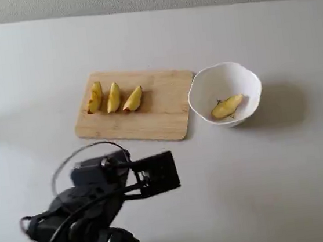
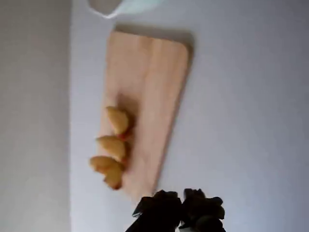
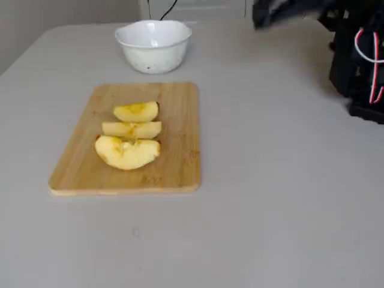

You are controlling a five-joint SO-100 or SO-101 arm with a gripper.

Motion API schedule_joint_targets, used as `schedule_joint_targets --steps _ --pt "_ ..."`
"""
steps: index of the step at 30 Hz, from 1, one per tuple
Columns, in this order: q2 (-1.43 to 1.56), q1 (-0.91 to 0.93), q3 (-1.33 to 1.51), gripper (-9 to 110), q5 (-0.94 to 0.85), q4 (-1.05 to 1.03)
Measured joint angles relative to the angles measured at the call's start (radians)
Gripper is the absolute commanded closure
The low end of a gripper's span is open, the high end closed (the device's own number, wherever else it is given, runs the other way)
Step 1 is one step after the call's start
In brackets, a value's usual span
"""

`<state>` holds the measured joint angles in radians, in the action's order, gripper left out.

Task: Pick up the rightmost apple slice from the cutting board and place it into the bowl

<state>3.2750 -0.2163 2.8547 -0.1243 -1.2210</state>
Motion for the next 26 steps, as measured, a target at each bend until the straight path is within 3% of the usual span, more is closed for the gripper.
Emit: schedule_joint_targets --steps 5,26 --pt "0.006 0.012 0.127 102 0.038 0.003" --pt "0.008 -0.005 0.137 101 0.040 0.003"
